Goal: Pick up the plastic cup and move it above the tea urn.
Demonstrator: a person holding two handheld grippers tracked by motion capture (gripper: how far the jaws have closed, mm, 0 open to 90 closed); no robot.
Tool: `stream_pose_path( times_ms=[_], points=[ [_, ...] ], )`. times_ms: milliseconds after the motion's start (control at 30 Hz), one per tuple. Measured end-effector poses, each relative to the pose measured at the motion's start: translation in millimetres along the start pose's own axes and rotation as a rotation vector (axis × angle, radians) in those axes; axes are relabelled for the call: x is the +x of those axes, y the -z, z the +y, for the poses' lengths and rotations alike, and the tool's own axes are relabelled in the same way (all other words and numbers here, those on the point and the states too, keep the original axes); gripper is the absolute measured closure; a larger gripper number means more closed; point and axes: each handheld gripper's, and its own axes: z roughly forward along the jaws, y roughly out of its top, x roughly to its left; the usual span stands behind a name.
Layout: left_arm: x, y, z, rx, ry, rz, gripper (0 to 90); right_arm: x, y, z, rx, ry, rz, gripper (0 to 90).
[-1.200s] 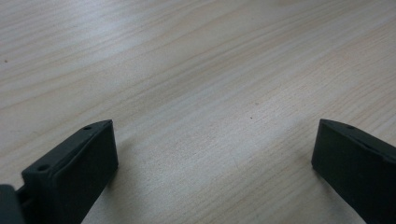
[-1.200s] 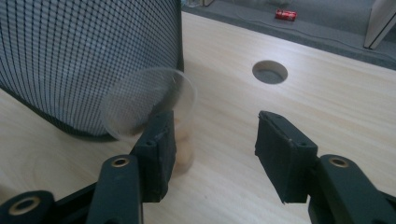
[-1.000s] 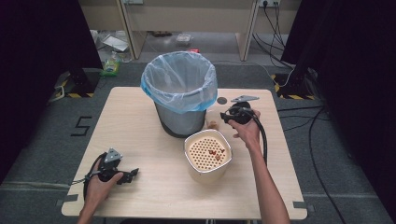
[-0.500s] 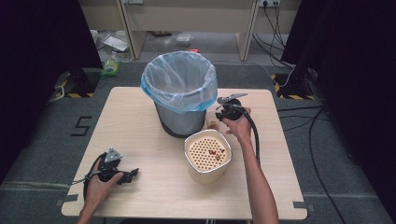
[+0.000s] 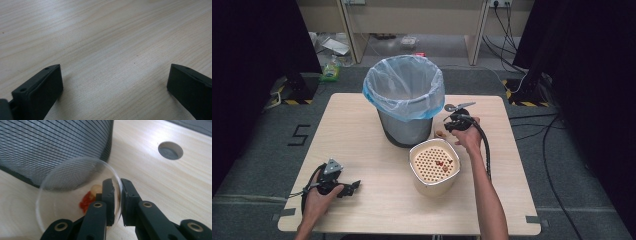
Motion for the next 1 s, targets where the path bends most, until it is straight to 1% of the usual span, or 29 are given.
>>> stream_pose_path(
  times_ms=[33, 67, 100, 133, 167, 267, 300, 333, 367, 400, 500, 600, 700, 733, 767, 867, 933, 967, 1000],
  points=[
    [0.0, 0.0, 0.0, 0.0, 0.0, 0.0, 0.0, 0.0, 0.0, 0.0, 0.0, 0.0, 0.0, 85.9],
    [0.0, 0.1, 0.0, 0.001, 0.0, 0.0, 0.0, 0.4, 3.1, -0.3, -0.007, 0.009, -0.012, 86.6],
    [0.0, 0.1, 0.0, 0.001, 0.0, 0.0, 0.0, 0.2, 6.3, -0.5, -0.01, 0.03, -0.036, 86.6],
    [0.0, 0.1, 0.0, 0.001, 0.0, 0.0, 0.0, -0.7, 9.6, -1.1, -0.017, 0.033, -0.038, 86.6],
    [0.0, 0.0, 0.0, 0.0, 0.0, 0.0, 0.0, -3.0, 17.0, -3.5, -0.055, 0.028, -0.048, 86.6],
    [0.0, 0.1, 0.0, 0.001, 0.0, 0.0, 0.0, -5.3, 29.4, -7.7, -0.099, 0.039, -0.084, 86.7],
    [0.0, 0.1, 0.0, 0.001, 0.0, 0.0, 0.0, -5.5, 33.6, -9.5, -0.118, 0.038, -0.09, 86.6],
    [0.0, 0.1, 0.0, 0.001, 0.0, 0.0, 0.0, -5.5, 33.6, -9.5, -0.118, 0.038, -0.09, 86.6],
    [0.0, 0.0, 0.0, 0.0, 0.0, 0.0, 0.0, -5.6, 37.8, -11.4, -0.134, 0.041, -0.099, 86.6],
    [0.0, 0.1, 0.0, 0.001, 0.0, 0.0, 0.0, -5.0, 41.8, -13.3, -0.151, 0.043, -0.105, 86.6],
    [0.0, 0.1, 0.0, 0.0, 0.001, 0.0, 0.0, -1.6, 55.3, -20.1, -0.194, 0.063, -0.143, 86.6],
    [0.0, 0.1, 0.0, 0.001, 0.0, 0.0, 0.0, 1.2, 64.2, -24.8, -0.215, 0.074, -0.161, 86.6],
    [0.0, 0.0, 0.0, 0.0, 0.0, 0.001, 0.0, 3.3, 72.6, -29.2, -0.229, 0.09, -0.198, 86.6],
    [0.0, 0.1, 0.0, 0.0, 0.0, 0.001, 0.0, 2.3, 76.9, -32.0, -0.242, 0.09, -0.219, 86.6],
    [0.0, 0.1, 0.0, 0.0, 0.0, 0.0, 0.0, 2.3, 76.9, -32.0, -0.242, 0.09, -0.219, 86.6],
    [-0.1, 0.0, 0.0, -0.001, 0.002, 0.0, 0.0, 2.3, 82.1, -38.1, -0.266, 0.085, -0.243, 86.6],
    [0.0, 0.0, 0.0, 0.0, 0.001, 0.001, 0.0, 3.6, 84.7, -39.3, -0.253, 0.103, -0.265, 86.7],
    [0.0, 0.0, 0.0, 0.0, 0.001, 0.001, 0.0, 6.2, 90.7, -39.0, -0.266, 0.115, -0.274, 86.6],
    [0.0, 0.0, 0.1, 0.0, 0.001, 0.001, 0.0, 6.2, 90.7, -39.0, -0.266, 0.115, -0.274, 86.6]
  ],
)
